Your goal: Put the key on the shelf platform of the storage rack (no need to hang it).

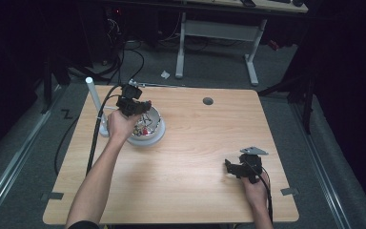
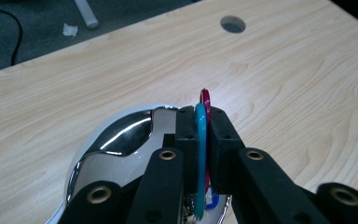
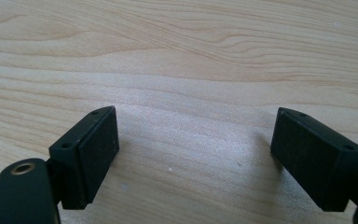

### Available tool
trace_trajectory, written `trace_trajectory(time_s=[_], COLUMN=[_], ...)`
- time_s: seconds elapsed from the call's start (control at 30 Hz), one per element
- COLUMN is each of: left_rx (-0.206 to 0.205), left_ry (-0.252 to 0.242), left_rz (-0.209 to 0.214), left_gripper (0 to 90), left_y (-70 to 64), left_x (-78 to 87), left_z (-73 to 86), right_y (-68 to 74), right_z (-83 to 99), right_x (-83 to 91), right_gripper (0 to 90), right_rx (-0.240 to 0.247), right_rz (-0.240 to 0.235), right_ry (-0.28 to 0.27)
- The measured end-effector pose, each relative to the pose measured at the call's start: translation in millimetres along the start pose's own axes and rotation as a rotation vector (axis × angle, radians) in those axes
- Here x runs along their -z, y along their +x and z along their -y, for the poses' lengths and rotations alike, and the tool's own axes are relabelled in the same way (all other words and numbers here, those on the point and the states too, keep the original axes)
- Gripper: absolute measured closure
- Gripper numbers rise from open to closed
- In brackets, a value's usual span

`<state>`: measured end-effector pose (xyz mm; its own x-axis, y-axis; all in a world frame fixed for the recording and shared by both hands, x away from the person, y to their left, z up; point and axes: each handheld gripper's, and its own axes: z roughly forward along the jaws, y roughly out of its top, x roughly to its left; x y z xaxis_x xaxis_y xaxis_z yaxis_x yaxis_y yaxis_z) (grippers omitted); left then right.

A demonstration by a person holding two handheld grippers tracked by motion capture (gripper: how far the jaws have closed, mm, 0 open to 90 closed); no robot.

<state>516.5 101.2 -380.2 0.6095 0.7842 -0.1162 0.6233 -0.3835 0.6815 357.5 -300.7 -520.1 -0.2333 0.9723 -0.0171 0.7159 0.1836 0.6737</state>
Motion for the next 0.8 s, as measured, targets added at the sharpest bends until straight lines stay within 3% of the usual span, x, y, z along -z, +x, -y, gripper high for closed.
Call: trace_trajectory(time_s=[0.8], left_rx=[0.086], left_ry=[0.075], left_rz=[0.039], left_gripper=[82.4], left_y=[8.7], left_x=[-36.1], left_z=[28.9], right_y=[0.0], right_z=[0.0], right_x=[0.0], right_gripper=[15.2], right_rx=[0.0], right_rz=[0.001], right_ry=[0.0])
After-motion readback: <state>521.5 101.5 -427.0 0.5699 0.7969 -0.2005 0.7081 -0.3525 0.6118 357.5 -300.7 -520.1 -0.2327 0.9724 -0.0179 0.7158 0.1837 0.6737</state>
